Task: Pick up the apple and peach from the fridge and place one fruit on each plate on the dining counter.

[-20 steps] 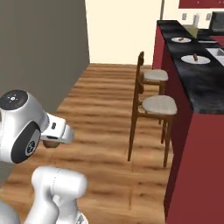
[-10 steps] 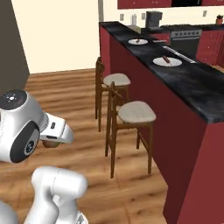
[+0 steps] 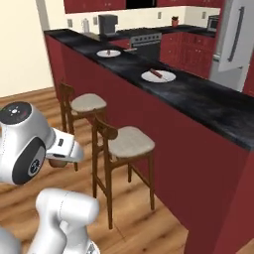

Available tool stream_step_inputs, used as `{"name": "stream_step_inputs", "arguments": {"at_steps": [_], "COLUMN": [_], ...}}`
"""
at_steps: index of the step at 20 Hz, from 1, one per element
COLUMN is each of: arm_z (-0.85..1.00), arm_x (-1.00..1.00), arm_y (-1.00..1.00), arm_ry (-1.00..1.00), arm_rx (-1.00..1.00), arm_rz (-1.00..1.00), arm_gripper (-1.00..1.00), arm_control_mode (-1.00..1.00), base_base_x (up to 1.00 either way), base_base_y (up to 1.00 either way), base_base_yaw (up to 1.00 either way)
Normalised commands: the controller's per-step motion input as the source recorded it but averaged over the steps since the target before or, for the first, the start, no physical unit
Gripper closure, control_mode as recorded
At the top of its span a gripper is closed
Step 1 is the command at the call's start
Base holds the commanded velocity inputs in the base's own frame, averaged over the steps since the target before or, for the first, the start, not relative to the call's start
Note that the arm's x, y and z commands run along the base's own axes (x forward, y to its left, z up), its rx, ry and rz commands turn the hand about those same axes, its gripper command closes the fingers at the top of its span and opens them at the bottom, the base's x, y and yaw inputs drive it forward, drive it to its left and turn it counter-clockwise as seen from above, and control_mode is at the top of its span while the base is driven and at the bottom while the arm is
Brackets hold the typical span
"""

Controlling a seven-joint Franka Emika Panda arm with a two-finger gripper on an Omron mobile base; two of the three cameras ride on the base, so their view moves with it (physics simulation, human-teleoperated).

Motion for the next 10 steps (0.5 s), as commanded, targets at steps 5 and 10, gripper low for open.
{"name": "stream_step_inputs", "arguments": {"at_steps": [5,10], "arm_z": [0.0,0.0], "arm_x": [0.0,0.0], "arm_y": [0.0,0.0], "arm_ry": [0.0,0.0], "arm_rx": [0.0,0.0], "arm_rz": [0.0,0.0], "arm_gripper": [1.0,1.0], "arm_control_mode": [1.0,1.0], "base_base_x": [1.0,0.81], "base_base_y": [1.0,1.0], "base_base_yaw": [-0.51,-0.5]}}
